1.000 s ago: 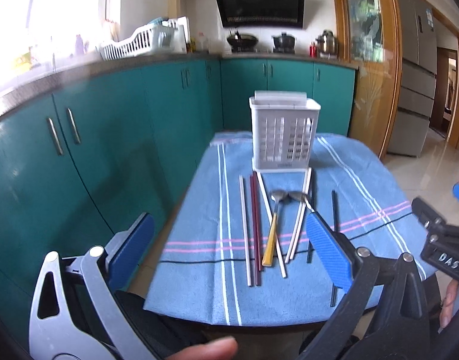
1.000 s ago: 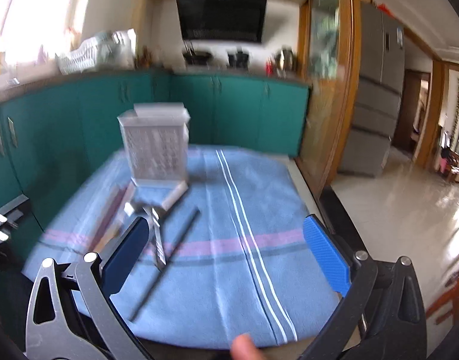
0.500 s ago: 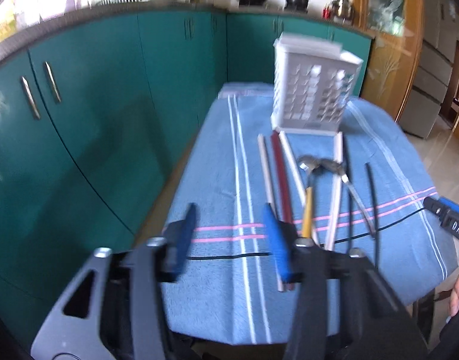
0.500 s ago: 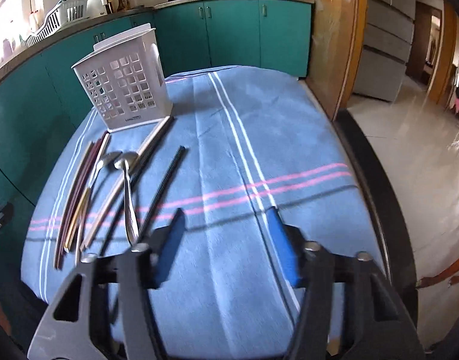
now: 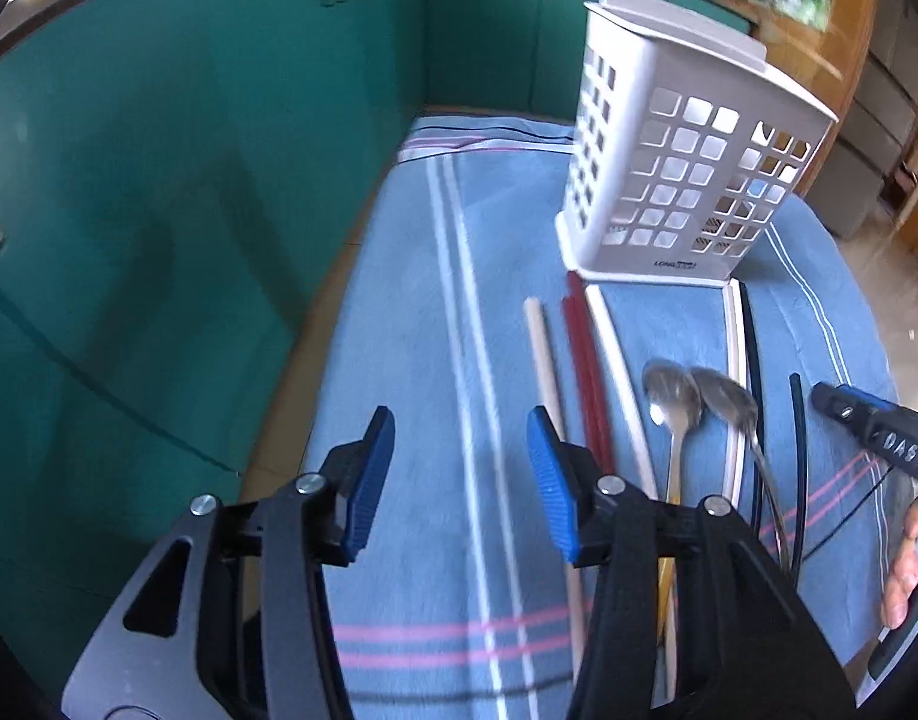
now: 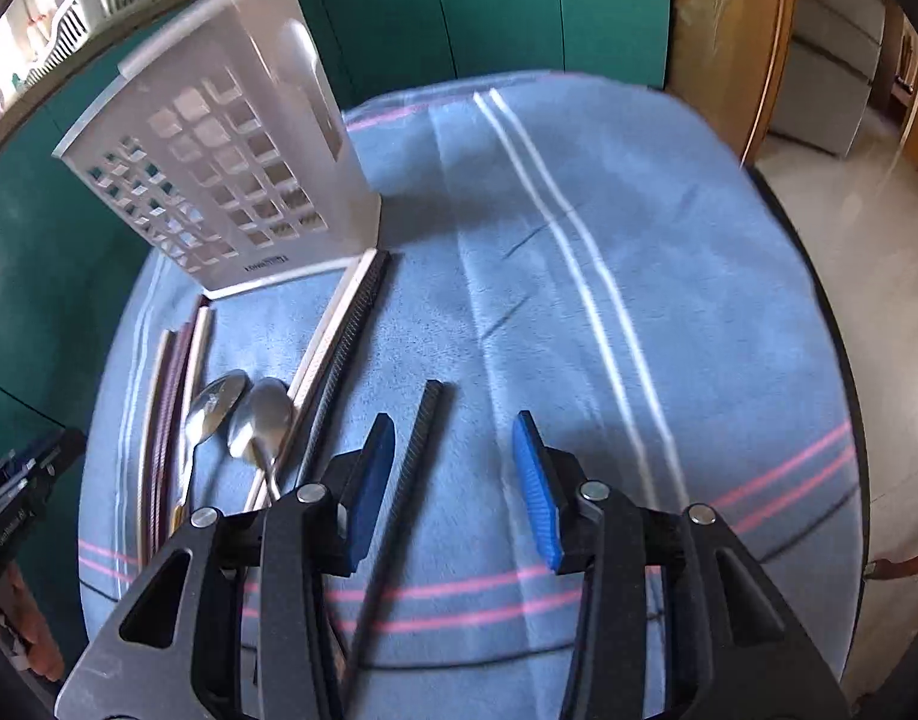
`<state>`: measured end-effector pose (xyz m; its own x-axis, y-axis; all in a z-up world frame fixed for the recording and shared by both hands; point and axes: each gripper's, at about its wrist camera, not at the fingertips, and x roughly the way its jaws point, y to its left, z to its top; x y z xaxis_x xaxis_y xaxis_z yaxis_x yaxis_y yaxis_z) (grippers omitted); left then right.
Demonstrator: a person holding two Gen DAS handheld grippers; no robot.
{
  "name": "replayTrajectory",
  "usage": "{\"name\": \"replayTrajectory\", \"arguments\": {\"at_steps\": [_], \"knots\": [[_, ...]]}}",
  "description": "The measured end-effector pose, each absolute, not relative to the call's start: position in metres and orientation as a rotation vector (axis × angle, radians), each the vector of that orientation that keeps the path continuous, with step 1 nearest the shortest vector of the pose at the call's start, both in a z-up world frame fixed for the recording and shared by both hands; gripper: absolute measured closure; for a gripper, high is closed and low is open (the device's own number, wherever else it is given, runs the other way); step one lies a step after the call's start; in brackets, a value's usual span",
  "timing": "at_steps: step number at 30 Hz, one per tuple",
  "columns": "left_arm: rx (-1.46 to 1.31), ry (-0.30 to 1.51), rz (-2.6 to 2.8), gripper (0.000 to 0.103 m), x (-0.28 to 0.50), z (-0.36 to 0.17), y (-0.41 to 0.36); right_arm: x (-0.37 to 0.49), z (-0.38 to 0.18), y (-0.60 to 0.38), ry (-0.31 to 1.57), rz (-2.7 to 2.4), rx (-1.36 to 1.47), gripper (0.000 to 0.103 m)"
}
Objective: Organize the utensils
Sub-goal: 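Lower the left tool to the white chopstick and close on it, then lift the white chopstick with the left tool over the white caddy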
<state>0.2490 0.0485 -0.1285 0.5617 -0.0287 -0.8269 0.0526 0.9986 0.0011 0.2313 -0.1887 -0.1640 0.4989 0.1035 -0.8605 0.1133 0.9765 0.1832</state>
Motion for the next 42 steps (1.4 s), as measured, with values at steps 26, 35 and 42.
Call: {"name": "replayTrajectory", "arguments": {"at_steps": [26,35,42], "knots": [[0.008,1.160,-0.137,0.097,0.320,-0.150,0.009,0.244,-0.173,-0.169,1.069,0.027,0.069,0.096],[-0.056,0.932,-0.216,0.097,0.276,-0.055,0.005,0.216,-0.100,-0.191,0.901,0.014,0.085,0.096],[-0.061,0.830,-0.254,0.097,0.251,-0.013,0.000,0.189,-0.046,-0.196,0.780,0.019,0.077,0.096]]}}
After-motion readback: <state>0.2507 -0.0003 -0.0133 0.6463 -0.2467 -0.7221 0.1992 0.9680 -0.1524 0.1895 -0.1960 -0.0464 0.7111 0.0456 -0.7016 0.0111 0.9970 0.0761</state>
